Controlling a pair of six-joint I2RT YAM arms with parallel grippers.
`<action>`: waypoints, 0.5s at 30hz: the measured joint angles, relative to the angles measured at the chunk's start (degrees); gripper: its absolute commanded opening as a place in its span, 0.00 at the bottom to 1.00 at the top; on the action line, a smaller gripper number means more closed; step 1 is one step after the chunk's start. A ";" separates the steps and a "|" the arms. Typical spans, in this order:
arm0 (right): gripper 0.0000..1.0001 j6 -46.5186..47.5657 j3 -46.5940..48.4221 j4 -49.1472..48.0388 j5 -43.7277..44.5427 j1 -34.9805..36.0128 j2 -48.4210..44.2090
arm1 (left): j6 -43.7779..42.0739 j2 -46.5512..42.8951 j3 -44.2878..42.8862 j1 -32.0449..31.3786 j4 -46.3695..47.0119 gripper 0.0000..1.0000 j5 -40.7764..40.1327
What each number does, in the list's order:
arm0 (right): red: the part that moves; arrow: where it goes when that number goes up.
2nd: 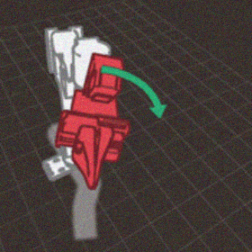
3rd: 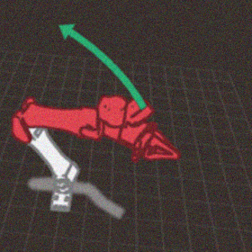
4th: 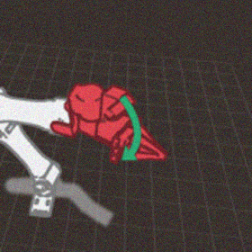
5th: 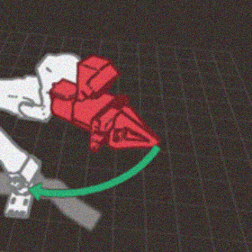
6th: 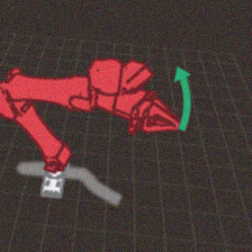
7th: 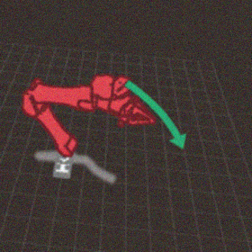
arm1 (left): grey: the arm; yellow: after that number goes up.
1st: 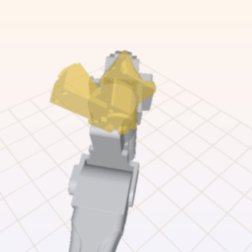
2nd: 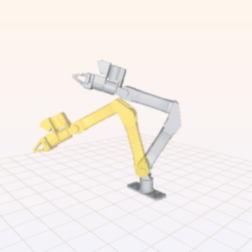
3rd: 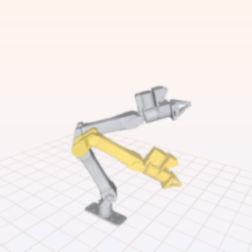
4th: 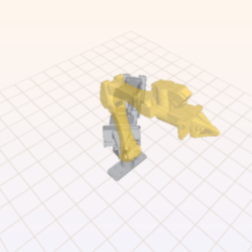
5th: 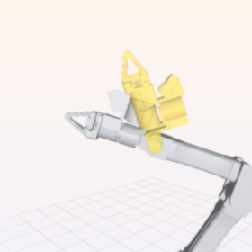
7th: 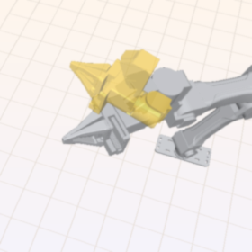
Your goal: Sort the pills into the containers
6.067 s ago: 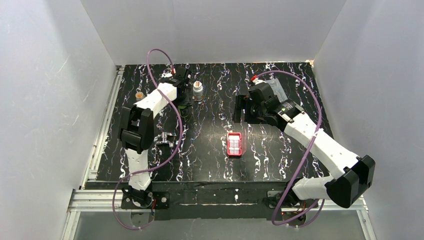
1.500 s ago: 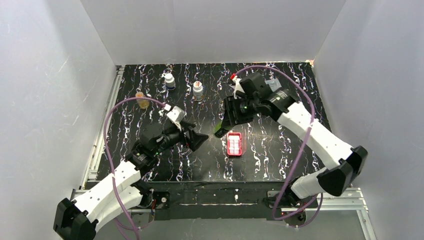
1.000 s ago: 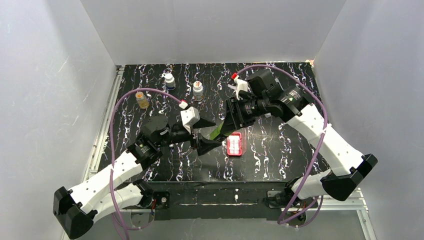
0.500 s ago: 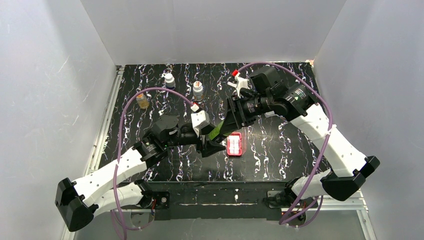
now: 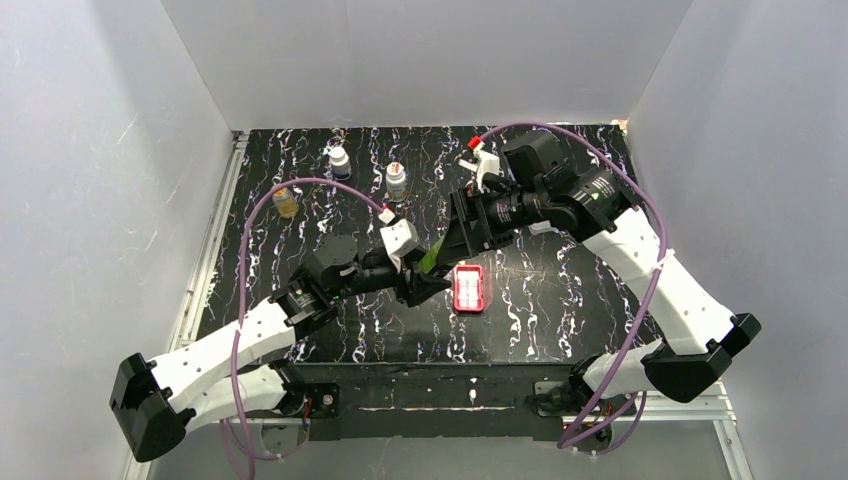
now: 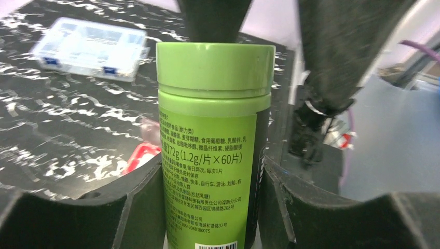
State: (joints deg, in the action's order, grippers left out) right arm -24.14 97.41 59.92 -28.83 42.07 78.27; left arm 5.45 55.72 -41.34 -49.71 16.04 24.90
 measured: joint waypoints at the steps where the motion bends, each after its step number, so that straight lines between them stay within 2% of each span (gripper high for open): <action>1: 0.89 -0.10 0.00 0.02 0.20 -0.06 -0.01 | -0.97 -0.23 0.29 -0.34 -0.27 0.00 -1.89; 9: 0.81 -1.77 0.02 0.14 0.22 -0.33 0.35 | -10.18 -1.77 0.61 -4.33 -2.77 0.00 -13.33; 15: 0.66 -3.01 0.33 0.14 0.63 -0.67 2.57 | -13.38 -1.90 0.61 -5.67 -3.18 0.00 -15.90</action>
State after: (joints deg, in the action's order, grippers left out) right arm -27.14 97.73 60.06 -28.20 41.39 80.83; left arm -7.93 53.82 -40.73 -55.38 12.85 9.00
